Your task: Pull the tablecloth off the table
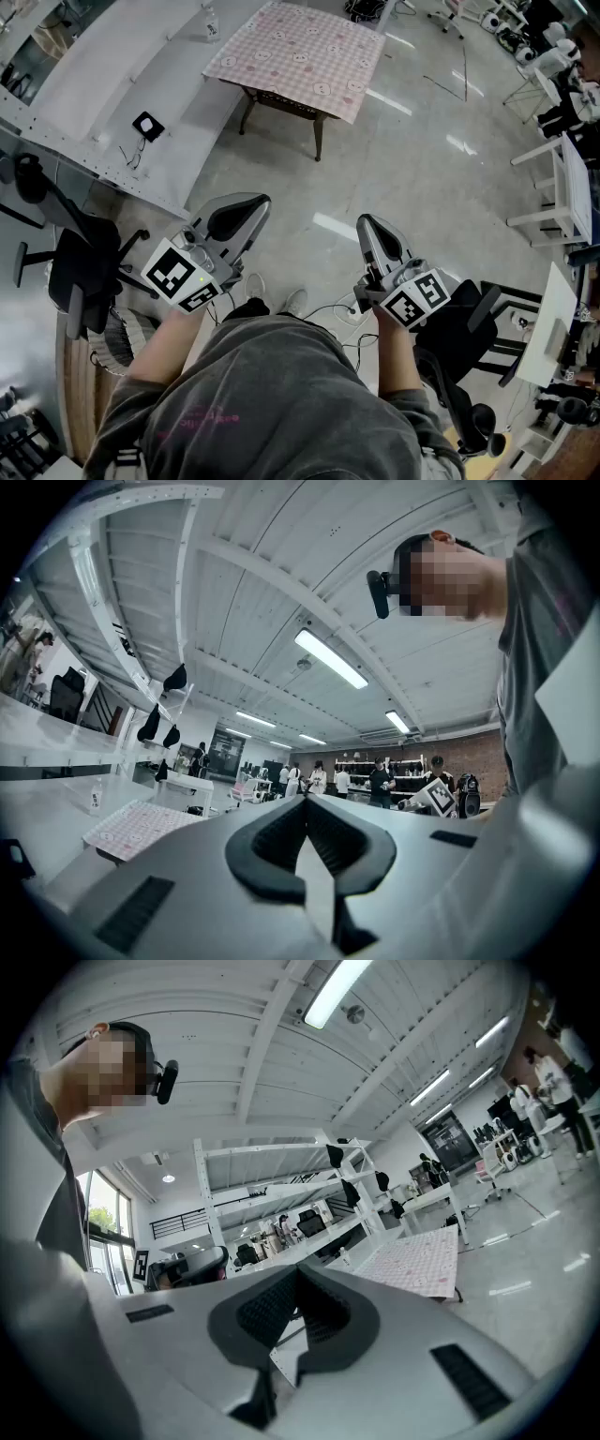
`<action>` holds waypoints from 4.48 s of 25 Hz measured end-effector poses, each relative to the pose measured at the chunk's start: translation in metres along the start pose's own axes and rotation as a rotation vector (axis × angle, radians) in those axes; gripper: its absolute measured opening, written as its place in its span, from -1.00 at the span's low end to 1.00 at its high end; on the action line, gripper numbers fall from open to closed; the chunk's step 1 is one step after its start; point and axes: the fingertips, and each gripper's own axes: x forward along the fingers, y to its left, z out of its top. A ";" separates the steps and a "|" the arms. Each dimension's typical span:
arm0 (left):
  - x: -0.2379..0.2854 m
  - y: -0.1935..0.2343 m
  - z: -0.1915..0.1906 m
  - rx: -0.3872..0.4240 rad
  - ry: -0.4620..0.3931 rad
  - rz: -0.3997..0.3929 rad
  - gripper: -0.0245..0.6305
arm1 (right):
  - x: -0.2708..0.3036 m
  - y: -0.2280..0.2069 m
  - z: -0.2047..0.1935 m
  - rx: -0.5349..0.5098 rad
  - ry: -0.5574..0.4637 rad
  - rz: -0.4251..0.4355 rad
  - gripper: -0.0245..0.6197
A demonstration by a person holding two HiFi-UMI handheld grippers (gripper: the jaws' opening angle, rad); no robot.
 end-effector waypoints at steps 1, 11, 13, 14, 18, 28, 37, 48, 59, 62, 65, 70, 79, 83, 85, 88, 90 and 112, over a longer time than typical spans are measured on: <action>0.000 0.000 0.000 0.001 0.001 0.000 -0.93 | -0.001 0.000 0.000 0.000 0.001 -0.001 -0.92; -0.004 0.004 -0.001 -0.001 0.003 0.011 -0.93 | -0.001 0.002 -0.001 0.000 0.001 -0.007 -0.92; -0.004 0.003 -0.002 -0.001 0.005 0.009 -0.93 | -0.001 0.004 -0.001 -0.010 -0.001 -0.001 -0.92; -0.003 0.003 -0.003 -0.001 0.007 0.008 -0.93 | 0.000 0.005 0.000 -0.013 -0.001 0.001 -0.92; -0.004 0.003 -0.003 0.000 0.006 0.011 -0.93 | 0.000 0.007 -0.001 -0.018 -0.001 0.003 -0.92; -0.003 0.002 -0.011 -0.004 0.023 0.005 -0.92 | 0.005 0.009 -0.001 -0.008 0.012 0.015 -0.92; 0.003 0.002 -0.012 -0.001 0.029 -0.003 -0.88 | 0.005 0.007 -0.002 -0.018 0.030 0.012 -0.91; 0.006 0.003 -0.015 -0.008 0.041 -0.003 -0.79 | 0.004 0.004 0.002 -0.031 0.029 -0.002 -0.91; 0.009 0.004 -0.017 -0.011 0.052 -0.011 -0.66 | 0.008 0.004 0.001 -0.034 0.050 0.004 -0.79; 0.010 0.005 -0.018 -0.012 0.053 -0.011 -0.64 | 0.009 0.004 0.001 -0.035 0.056 0.013 -0.75; 0.011 0.005 -0.019 -0.012 0.054 -0.011 -0.61 | 0.011 0.005 0.001 -0.038 0.060 0.019 -0.72; 0.013 0.005 -0.021 -0.017 0.060 -0.006 -0.51 | 0.012 0.003 0.002 -0.037 0.063 0.026 -0.63; 0.027 0.000 -0.029 -0.028 0.078 0.012 -0.37 | 0.012 0.001 0.006 -0.058 0.080 0.066 -0.49; 0.034 -0.007 -0.037 -0.029 0.067 0.040 -0.36 | 0.004 -0.010 0.005 -0.061 0.087 0.087 -0.49; 0.038 -0.009 -0.040 -0.029 0.065 0.051 -0.34 | 0.001 -0.017 0.006 -0.062 0.091 0.095 -0.49; 0.043 -0.006 -0.045 -0.034 0.065 0.067 -0.34 | 0.001 -0.026 0.005 -0.059 0.099 0.101 -0.49; 0.048 0.000 -0.048 -0.041 0.062 0.076 -0.34 | 0.005 -0.033 0.004 -0.057 0.105 0.105 -0.49; 0.162 0.206 -0.056 -0.086 0.113 0.014 -0.34 | 0.191 -0.163 0.020 0.004 0.137 0.015 -0.49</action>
